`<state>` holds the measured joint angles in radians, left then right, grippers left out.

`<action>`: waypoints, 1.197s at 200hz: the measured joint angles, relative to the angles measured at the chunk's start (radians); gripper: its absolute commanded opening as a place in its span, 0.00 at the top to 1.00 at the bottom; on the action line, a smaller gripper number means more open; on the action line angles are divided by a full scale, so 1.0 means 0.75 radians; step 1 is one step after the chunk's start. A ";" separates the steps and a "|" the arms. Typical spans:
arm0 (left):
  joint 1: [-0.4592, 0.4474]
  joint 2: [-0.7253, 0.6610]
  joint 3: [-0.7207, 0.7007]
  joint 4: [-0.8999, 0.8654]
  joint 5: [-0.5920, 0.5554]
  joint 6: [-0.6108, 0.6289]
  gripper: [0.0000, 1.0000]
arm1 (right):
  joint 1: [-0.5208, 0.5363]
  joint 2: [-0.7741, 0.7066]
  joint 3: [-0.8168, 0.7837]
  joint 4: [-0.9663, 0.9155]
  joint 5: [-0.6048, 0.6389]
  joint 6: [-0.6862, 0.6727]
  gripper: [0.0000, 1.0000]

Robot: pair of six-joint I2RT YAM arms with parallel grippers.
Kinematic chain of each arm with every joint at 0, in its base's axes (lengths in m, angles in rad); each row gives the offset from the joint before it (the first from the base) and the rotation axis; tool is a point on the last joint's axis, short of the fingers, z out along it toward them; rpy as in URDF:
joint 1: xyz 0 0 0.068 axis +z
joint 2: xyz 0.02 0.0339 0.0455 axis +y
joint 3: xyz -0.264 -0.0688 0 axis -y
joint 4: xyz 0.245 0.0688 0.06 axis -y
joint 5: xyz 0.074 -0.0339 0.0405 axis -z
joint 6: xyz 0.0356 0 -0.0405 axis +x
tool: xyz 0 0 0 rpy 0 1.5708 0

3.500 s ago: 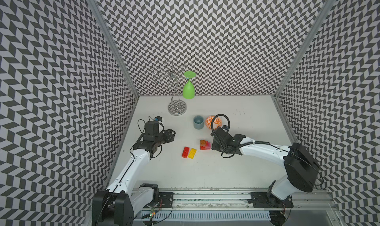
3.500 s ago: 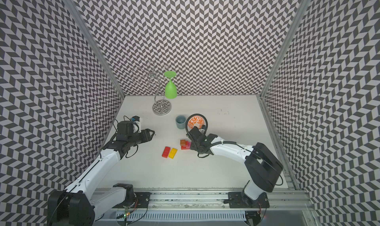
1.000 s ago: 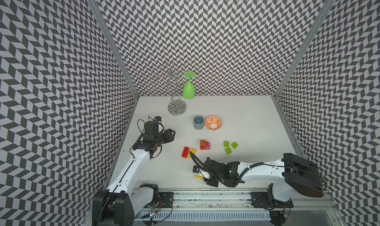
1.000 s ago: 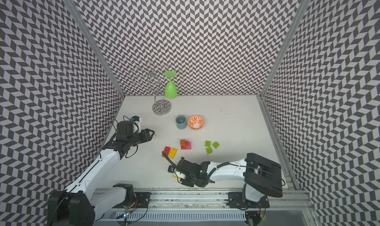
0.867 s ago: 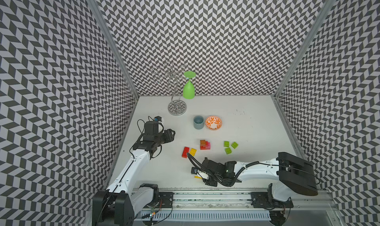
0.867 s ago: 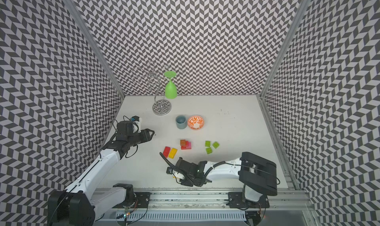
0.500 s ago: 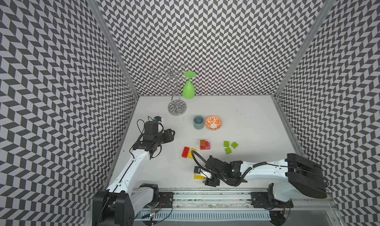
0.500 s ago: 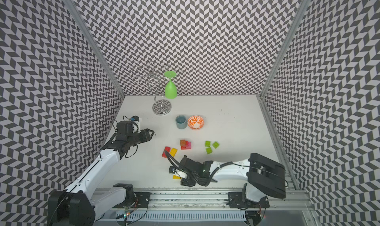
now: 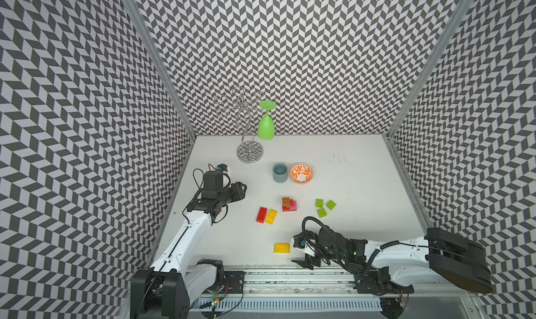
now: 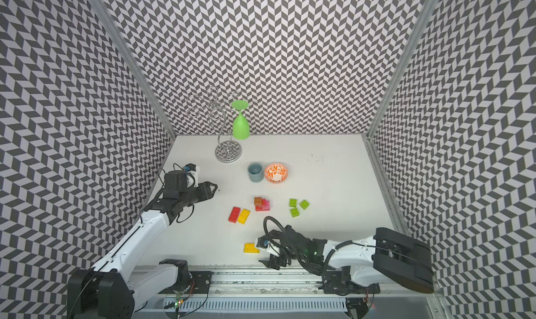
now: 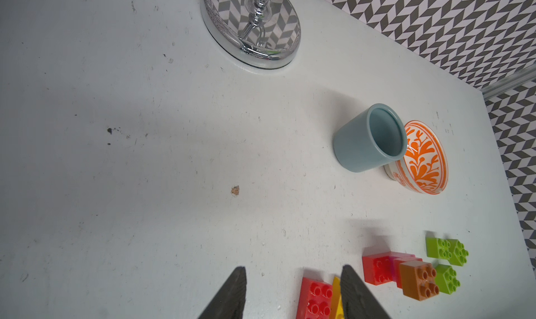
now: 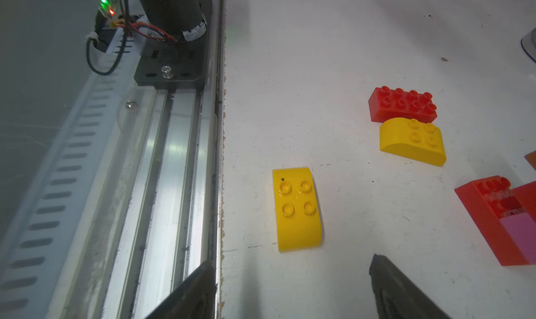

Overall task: Assemble the letter s with lego
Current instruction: Place the lego brick at the center of the board, then pick up the lego brick from the center of the board.

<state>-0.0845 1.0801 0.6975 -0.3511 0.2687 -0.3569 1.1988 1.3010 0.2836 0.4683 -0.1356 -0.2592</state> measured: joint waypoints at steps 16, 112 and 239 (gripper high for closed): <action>0.005 0.002 0.000 0.003 0.004 0.000 0.46 | -0.016 0.034 -0.015 0.084 -0.023 -0.002 0.21; 0.018 0.022 0.000 0.019 0.019 0.000 0.46 | -0.049 0.321 -0.006 0.323 -0.103 -0.018 0.27; 0.018 0.026 -0.001 0.019 0.023 0.000 0.46 | -0.049 0.477 0.060 0.382 -0.110 -0.061 0.56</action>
<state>-0.0711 1.0996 0.6968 -0.3367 0.2863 -0.3569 1.1618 1.6588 0.3286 0.7547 -0.2180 -0.3050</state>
